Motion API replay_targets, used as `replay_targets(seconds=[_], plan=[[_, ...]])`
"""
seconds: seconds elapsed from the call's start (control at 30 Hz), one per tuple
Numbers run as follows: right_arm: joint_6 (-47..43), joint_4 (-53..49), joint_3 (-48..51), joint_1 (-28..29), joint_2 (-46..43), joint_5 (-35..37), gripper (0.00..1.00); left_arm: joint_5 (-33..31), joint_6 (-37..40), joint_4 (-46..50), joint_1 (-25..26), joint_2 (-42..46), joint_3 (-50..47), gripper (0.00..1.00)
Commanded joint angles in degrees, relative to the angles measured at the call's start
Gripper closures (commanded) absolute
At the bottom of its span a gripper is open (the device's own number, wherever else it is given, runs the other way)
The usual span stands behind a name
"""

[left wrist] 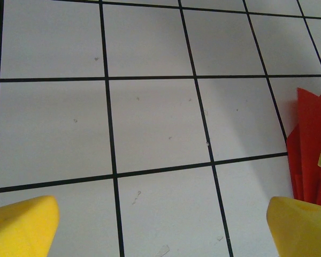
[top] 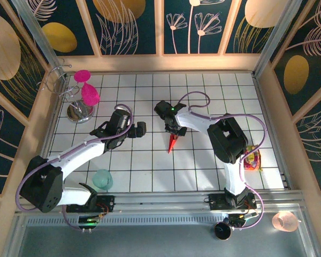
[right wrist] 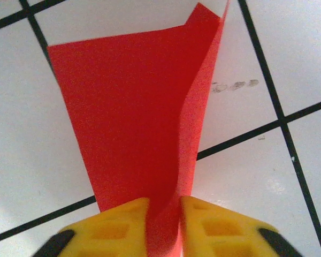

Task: Fold a paper plane with a square sheet of paper (pick it up from the middle)
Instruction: Turn over the paper plane at the center of the table.

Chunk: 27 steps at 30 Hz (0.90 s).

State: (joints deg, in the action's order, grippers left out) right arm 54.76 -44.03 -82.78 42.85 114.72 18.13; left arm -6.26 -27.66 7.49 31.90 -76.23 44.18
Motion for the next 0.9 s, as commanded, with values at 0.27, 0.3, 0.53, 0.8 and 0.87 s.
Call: replay_targets(seconds=[0.27, 0.3, 0.53, 0.8, 0.87], plan=[[3.1, -0.3, 2.9, 0.2, -2.6, 4.3, 1.00, 2.4, -1.9, -1.7, -0.2, -1.3, -0.4, 0.01], [2.9, 0.3, 3.4, 0.1, -3.2, 4.4, 1.00, 2.9, -2.2, -2.1, -0.2, -1.5, -0.5, 0.01], [-1.7, 10.7, 9.6, -0.4, -12.0, 3.0, 1.00, 6.5, -6.4, -7.9, -0.3, -3.1, -1.7, 0.01], [-9.6, 35.4, 21.1, -3.6, -22.6, -14.1, 1.00, 7.2, -12.3, -13.0, -0.7, -2.0, -3.4, 0.01], [-11.4, 40.5, 22.9, -4.7, -23.3, -17.0, 1.00, 7.9, -13.9, -14.3, -1.1, -1.8, -3.8, 0.01]])
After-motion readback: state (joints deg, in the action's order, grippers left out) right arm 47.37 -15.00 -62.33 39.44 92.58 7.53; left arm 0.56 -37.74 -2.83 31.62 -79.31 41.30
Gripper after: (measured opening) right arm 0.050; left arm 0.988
